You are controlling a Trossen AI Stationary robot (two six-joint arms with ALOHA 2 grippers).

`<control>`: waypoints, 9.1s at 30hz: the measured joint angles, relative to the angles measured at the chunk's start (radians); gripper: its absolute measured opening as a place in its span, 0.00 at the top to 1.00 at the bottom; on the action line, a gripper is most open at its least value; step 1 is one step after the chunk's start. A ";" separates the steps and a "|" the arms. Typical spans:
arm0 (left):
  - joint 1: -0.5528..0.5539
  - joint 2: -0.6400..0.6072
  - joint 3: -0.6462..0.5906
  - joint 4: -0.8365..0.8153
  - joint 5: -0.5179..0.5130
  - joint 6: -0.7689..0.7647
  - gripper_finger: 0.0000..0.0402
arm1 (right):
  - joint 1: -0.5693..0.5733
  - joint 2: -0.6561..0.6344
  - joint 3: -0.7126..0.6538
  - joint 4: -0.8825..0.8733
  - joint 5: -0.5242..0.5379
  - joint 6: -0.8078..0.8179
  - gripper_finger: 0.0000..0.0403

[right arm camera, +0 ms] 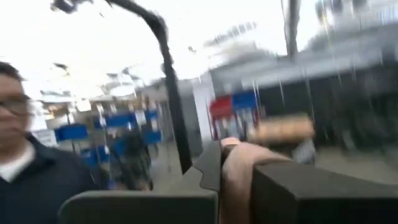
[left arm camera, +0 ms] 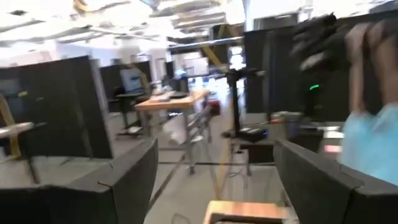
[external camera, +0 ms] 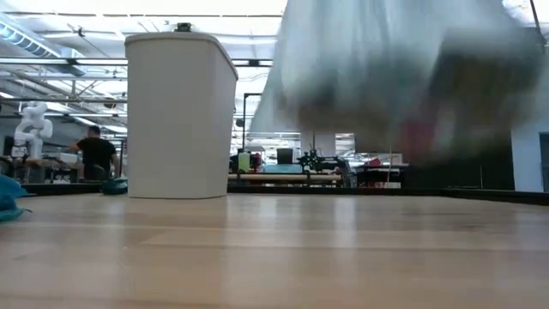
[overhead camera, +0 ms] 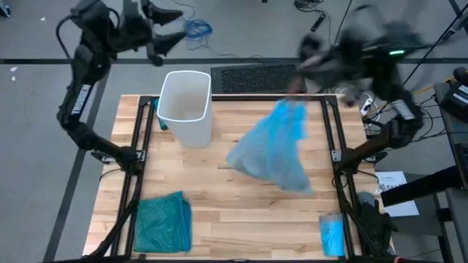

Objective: Place trash/remove bag and relplace
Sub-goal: Close the blue trash bag

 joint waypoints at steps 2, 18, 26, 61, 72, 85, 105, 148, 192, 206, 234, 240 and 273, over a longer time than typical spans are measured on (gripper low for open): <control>-0.003 0.005 -0.003 -0.048 0.005 0.029 0.23 | 0.001 0.006 -0.005 -0.010 -0.006 0.000 1.00; -0.079 0.031 -0.006 -0.049 0.007 0.109 0.23 | 0.024 0.035 -0.021 -0.042 0.038 -0.018 1.00; -0.081 0.032 -0.005 -0.059 0.007 0.102 0.23 | 0.021 0.019 -0.010 0.015 0.056 -0.019 1.00; -0.117 0.066 -0.006 -0.106 -0.562 0.182 0.23 | 0.019 0.023 -0.014 0.034 0.069 -0.048 1.00; -0.120 0.066 -0.006 -0.094 -0.561 0.084 0.23 | 0.019 0.023 -0.014 0.036 0.069 -0.048 1.00; -0.119 0.068 -0.006 -0.198 -0.448 0.058 0.71 | 0.017 0.023 -0.013 -0.014 0.179 -0.071 1.00; -0.127 0.082 -0.006 -0.223 -0.241 0.050 1.00 | -0.007 0.053 -0.015 0.122 0.089 -0.003 1.00; -0.179 0.081 -0.006 -0.288 0.149 0.158 1.00 | -0.056 0.056 -0.011 -0.005 0.179 -0.027 1.00; -0.291 0.314 -0.007 -0.238 0.643 -0.012 0.25 | -0.074 0.064 -0.014 -0.062 0.190 -0.021 1.00; -0.257 0.366 -0.007 -0.227 0.582 0.023 0.22 | -0.064 0.063 -0.013 0.041 0.145 0.035 1.00; -0.384 0.533 -0.007 0.477 0.766 -0.258 0.22 | -0.065 0.063 -0.013 0.037 0.136 0.072 1.00; -0.450 0.542 -0.007 0.578 0.797 -0.369 0.22 | -0.072 0.062 -0.012 0.042 0.136 0.069 1.00; -0.600 0.542 -0.007 0.560 0.298 -0.203 0.53 | -0.079 0.079 -0.014 0.279 0.169 0.127 1.00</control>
